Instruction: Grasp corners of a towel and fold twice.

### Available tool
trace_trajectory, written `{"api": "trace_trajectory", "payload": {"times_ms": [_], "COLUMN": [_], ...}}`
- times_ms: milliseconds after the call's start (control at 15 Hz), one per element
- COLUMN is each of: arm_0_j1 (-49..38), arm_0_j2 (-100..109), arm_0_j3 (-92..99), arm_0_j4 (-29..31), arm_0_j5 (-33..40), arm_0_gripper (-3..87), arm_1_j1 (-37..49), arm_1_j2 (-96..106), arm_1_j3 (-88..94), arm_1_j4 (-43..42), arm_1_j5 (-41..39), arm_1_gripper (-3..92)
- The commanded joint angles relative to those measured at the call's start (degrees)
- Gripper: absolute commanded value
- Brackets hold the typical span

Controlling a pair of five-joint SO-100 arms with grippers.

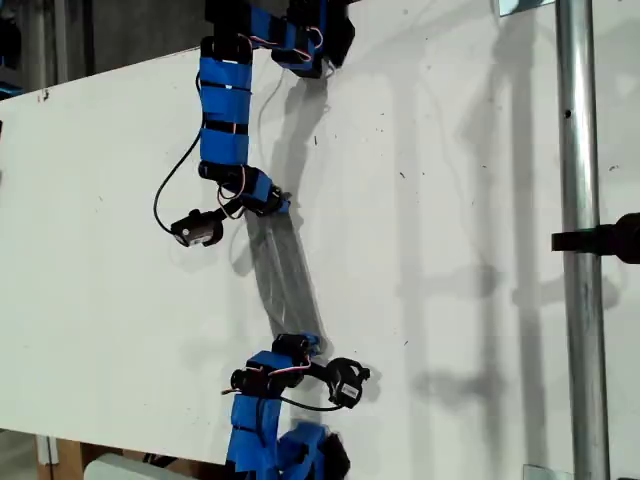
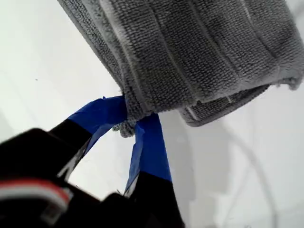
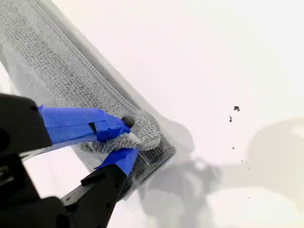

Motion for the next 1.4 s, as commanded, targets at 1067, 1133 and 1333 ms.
{"api": "trace_trajectory", "payload": {"times_ms": [1067,1133,1333], "arm_0_j1": [6.42,8.44,14.24], "arm_0_j2": [46.14,52.82,85.08], "arm_0_j3": [2.37,5.36,28.21], "arm_0_j4": [19.42,17.05,1.05], "arm_0_j5": [-6.59,-5.45,-3.87], "arm_0_gripper": [17.6,12.1,-2.6], "arm_1_j1": [9.14,10.2,11.95], "arm_1_j2": [28.04,36.3,63.11], "arm_1_j3": [9.32,16.35,40.61], "arm_1_j4": [19.6,19.78,11.25], "arm_1_j5": [3.25,7.82,23.73], "arm_1_gripper": [38.5,38.8,36.2]}}
